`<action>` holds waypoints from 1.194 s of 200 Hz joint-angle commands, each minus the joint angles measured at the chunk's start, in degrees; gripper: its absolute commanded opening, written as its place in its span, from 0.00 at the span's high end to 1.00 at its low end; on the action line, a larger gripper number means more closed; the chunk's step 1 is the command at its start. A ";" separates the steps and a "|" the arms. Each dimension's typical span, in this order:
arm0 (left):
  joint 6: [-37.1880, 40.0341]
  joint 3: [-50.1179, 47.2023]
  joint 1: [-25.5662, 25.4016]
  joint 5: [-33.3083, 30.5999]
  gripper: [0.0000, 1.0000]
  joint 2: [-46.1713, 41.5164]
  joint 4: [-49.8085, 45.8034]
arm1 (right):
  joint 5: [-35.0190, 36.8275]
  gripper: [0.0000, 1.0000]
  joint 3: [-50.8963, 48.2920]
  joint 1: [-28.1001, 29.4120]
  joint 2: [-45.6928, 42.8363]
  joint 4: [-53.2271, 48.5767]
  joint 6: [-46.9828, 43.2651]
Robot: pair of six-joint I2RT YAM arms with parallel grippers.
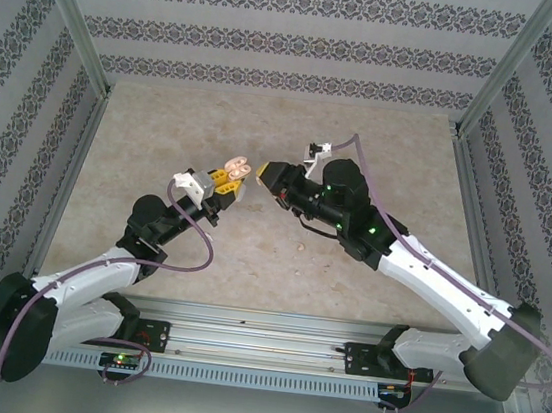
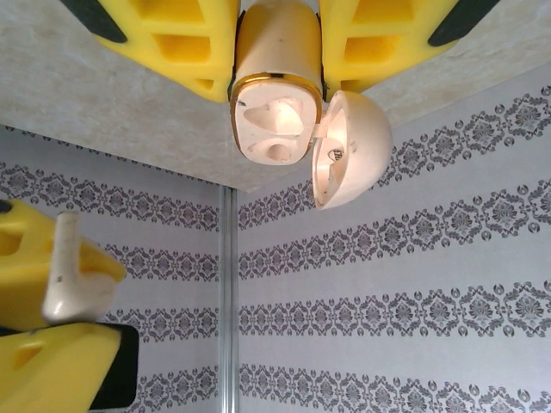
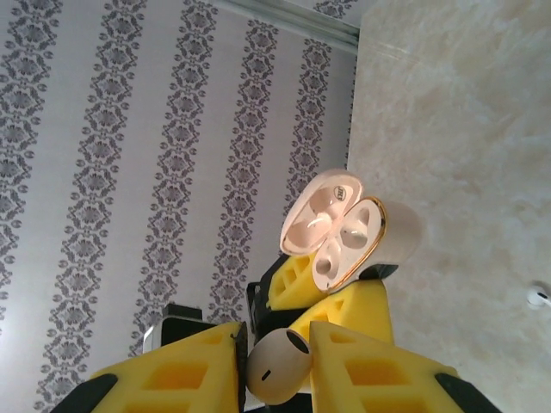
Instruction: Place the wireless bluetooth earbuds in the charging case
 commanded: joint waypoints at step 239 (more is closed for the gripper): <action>-1.43 1.97 -1.54 -0.49 1.00 5.38 10.30 | 6.99 0.74 7.41 3.82 11.66 7.37 1.15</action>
